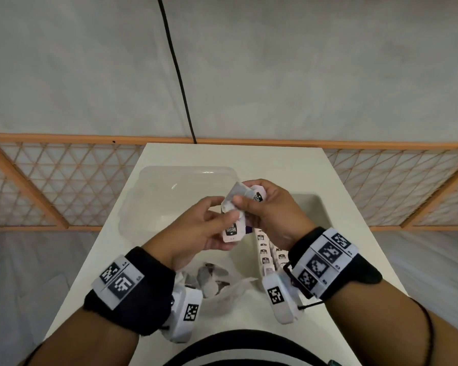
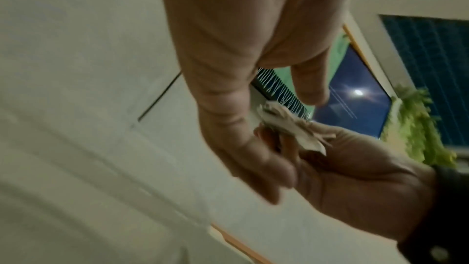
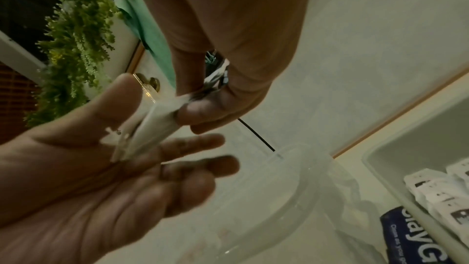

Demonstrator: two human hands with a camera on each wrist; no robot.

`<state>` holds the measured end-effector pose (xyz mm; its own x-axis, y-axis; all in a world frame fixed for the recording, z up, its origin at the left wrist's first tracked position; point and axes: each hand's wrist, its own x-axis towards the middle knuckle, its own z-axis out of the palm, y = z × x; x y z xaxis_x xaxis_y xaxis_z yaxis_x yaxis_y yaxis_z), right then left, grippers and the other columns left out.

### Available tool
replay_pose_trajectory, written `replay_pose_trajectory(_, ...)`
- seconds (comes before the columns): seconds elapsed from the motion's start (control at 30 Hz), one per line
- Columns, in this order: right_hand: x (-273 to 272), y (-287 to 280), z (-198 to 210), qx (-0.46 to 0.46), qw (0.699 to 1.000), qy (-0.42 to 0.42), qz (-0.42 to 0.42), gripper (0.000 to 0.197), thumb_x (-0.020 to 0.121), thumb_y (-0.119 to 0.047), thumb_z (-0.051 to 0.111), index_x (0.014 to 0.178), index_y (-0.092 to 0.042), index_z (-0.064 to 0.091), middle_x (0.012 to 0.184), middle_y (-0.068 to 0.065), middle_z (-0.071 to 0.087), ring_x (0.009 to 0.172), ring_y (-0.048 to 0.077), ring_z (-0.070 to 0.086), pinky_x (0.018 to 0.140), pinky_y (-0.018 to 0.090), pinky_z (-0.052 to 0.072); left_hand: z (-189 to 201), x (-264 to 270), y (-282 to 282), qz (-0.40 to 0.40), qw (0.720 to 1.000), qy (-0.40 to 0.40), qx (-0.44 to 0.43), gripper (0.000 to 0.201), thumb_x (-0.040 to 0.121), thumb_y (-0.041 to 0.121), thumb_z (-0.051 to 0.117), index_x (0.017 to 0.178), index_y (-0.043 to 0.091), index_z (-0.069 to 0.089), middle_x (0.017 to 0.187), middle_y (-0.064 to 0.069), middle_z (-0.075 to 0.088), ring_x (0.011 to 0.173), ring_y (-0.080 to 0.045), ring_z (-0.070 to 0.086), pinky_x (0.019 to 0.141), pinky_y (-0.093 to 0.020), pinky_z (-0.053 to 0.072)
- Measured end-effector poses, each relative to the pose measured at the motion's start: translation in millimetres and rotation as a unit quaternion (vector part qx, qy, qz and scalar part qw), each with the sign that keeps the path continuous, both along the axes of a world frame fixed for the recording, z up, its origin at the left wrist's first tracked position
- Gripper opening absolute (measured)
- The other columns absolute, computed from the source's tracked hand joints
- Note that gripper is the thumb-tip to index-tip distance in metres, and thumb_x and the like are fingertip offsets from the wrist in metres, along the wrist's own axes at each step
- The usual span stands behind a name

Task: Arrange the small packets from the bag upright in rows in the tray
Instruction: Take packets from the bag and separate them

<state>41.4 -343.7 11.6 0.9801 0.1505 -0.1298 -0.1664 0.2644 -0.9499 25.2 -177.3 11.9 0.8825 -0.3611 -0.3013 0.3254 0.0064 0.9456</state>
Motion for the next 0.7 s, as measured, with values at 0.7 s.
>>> replay_pose_trajectory(0.7,51,-120,-52,-0.602,0.795,0.068,0.028,0.015,0.086,-0.007,0.058,0.095,-0.017,0.063,0.089,0.002,0.069,0.080,0.016,0.064,0.064,0.023,0.049,-22,39,-64,0.057,0.998,0.034,-0.017,0.015,0.095,0.011,0.053,0.108,0.006,0.058,0.082,-0.013,0.068,0.059,-0.023,0.067,0.056,-0.027,0.057)
